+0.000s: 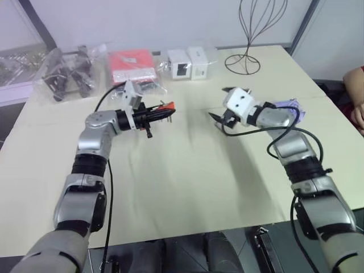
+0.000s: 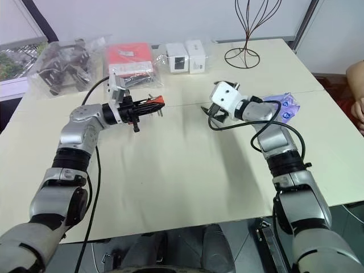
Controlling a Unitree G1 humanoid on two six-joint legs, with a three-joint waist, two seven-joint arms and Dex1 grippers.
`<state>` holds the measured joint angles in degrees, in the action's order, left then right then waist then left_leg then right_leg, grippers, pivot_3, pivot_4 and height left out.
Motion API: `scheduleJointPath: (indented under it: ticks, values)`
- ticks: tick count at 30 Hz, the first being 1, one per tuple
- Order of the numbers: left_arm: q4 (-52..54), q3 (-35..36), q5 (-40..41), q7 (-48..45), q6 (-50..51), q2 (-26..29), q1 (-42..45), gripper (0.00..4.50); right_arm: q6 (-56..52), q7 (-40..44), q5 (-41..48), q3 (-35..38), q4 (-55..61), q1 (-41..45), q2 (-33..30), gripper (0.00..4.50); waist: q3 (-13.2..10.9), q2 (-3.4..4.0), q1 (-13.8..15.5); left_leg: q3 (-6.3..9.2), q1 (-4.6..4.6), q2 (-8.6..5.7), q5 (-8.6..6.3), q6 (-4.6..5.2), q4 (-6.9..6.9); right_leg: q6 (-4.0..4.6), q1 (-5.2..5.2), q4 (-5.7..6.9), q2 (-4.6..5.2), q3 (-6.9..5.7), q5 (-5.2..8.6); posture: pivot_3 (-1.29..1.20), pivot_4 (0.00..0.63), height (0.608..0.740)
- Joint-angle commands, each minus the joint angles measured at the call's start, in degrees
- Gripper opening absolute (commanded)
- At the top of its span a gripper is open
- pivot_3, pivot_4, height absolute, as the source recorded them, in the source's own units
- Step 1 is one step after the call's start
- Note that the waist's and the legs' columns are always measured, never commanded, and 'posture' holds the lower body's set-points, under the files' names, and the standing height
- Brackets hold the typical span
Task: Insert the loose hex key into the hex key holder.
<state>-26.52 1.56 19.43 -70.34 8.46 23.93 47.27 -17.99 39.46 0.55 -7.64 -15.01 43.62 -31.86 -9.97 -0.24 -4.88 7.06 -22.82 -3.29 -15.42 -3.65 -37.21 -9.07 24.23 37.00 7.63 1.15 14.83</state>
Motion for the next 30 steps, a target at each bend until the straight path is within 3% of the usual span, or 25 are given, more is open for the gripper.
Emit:
scheduleJointPath:
  ticks: [1, 8, 16, 19, 26, 30]
  values:
    - [6.88, -3.14, -2.1, -1.29, 2.2, 3.55, -3.74, 0.0, -21.49, -0.21, 5.86, 4.77, 7.98, -2.33, 0.04, 4.45, 0.02, 0.03, 0.21, 0.0, 0.01, 0.0, 0.0, 0.0, 0.01, 0.0, 0.0, 0.01, 0.0, 0.01, 0.0, 0.0, 0.15, 0.74]
    - [9.59, -5.35, -4.2, 0.92, 1.43, 4.67, -6.35, 0.0, -29.14, -2.47, 6.42, 4.36, 7.99, -1.36, 2.25, 4.45, 0.01, 0.02, 1.32, -0.07, -0.01, 0.0, -0.03, 0.05, -0.12, 0.0, 0.03, 0.07, 0.01, 0.03, 0.0, 0.0, 0.15, 0.74]
    - [13.89, -5.58, -4.3, 5.99, 1.65, 2.13, -10.59, 0.0, -24.78, -7.27, 3.46, 2.43, -8.98, 3.98, 7.77, 4.45, 0.03, -0.01, 0.94, -0.1, -0.03, -0.01, -0.03, 0.05, -0.1, 0.0, 0.05, 0.08, 0.04, 0.03, 0.0, 0.0, 0.15, 0.74]
    - [16.57, -5.03, -3.42, 7.17, 2.64, 2.11, -12.42, 0.0, -24.52, -6.67, 2.85, 1.78, -11.88, 4.46, 7.81, 3.62, 0.03, -0.01, 0.85, -0.1, -0.01, 0.0, -0.03, 0.05, -0.08, 0.0, 0.07, 0.09, 0.03, 0.04, 0.0, 0.0, 0.15, 0.74]
    - [18.88, -4.83, -2.63, 9.11, 3.83, 2.28, -14.38, 0.0, -22.58, -6.27, 2.26, 1.06, -14.65, 4.43, 9.89, 0.04, 0.08, -0.04, 0.88, -0.1, 0.01, 0.01, -0.03, 0.06, -0.09, 0.0, 0.05, 0.09, 0.03, 0.04, 0.0, 0.0, 0.15, 0.74]
    - [18.68, -5.0, -2.54, 9.45, 3.81, 2.3, -14.38, 0.0, -20.36, -6.8, 1.06, 0.66, -17.51, 5.44, 10.6, 0.04, 0.13, -0.11, 0.78, -0.11, 0.11, 0.01, -0.03, 0.06, -0.09, 0.0, 0.0, 0.08, 0.02, 0.06, 0.0, 0.0, 0.15, 0.74]
